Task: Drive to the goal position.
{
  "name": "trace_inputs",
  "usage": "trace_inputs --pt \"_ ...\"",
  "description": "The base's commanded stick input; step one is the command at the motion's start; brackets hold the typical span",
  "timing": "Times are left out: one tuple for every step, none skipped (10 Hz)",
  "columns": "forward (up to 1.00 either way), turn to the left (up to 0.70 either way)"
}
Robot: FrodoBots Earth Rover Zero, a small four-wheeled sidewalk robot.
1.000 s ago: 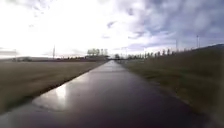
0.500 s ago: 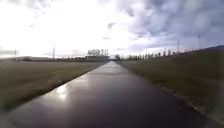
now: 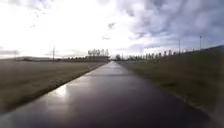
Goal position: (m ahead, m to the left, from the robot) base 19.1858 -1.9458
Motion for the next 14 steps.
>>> trace_inputs --pt "1.00 0.00" --pt "1.00 0.00" --pt "1.00 0.00" --pt "1.00 0.00" --pt "1.00 0.00" --pt "1.00 0.00" --pt "1.00 0.00" --pt "1.00 0.00" --pt "1.00 0.00" --pt "1.00 0.00" --pt "1.00 0.00" --pt "1.00 0.00" --pt "1.00 0.00" --pt "1.00 0.00"
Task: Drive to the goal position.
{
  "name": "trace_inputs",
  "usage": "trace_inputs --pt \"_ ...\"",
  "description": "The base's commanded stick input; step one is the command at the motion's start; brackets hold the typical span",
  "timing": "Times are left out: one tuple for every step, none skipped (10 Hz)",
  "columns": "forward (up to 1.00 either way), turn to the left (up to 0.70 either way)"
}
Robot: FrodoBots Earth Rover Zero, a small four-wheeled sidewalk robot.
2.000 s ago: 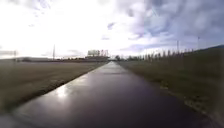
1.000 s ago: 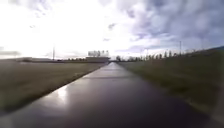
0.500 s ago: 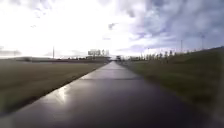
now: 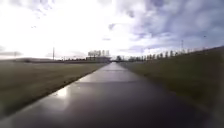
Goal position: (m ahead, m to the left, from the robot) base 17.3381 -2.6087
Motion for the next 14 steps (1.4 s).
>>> trace_inputs --pt "1.00 0.00" --pt "1.00 0.00" --pt "1.00 0.00" --pt "1.00 0.00" --pt "1.00 0.00" --pt "1.00 0.00" --pt "1.00 0.00" --pt "1.00 0.00" --pt "1.00 0.00" --pt "1.00 0.00" --pt "1.00 0.00" --pt "1.00 0.00" --pt "1.00 -0.29" --pt "1.00 -0.33"
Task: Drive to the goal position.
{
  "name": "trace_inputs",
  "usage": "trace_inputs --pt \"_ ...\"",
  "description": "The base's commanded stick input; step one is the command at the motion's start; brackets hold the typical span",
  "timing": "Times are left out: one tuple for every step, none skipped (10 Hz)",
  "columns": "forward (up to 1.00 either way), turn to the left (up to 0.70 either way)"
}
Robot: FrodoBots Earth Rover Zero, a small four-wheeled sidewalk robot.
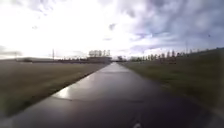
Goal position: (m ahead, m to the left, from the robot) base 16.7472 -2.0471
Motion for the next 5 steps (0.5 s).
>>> trace_inputs --pt "1.00 -0.36" --pt "1.00 -0.38" --pt "1.00 -0.12" --pt "1.00 0.00" --pt "1.00 0.00"
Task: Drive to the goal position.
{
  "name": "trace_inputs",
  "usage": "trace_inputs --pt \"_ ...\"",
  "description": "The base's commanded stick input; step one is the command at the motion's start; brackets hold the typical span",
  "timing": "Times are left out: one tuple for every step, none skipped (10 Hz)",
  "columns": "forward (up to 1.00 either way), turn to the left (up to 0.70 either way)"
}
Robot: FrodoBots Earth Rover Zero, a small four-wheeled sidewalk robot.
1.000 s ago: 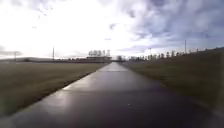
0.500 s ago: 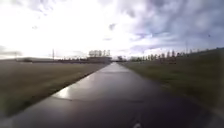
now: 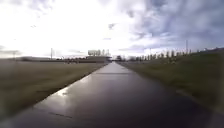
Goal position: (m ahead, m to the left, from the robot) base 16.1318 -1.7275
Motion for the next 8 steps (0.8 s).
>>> trace_inputs --pt "1.00 0.00" --pt "1.00 0.00" --pt "1.00 0.00" --pt "1.00 0.00" --pt "1.00 0.00" --pt "1.00 0.00" --pt "1.00 0.00" --pt "1.00 0.00"
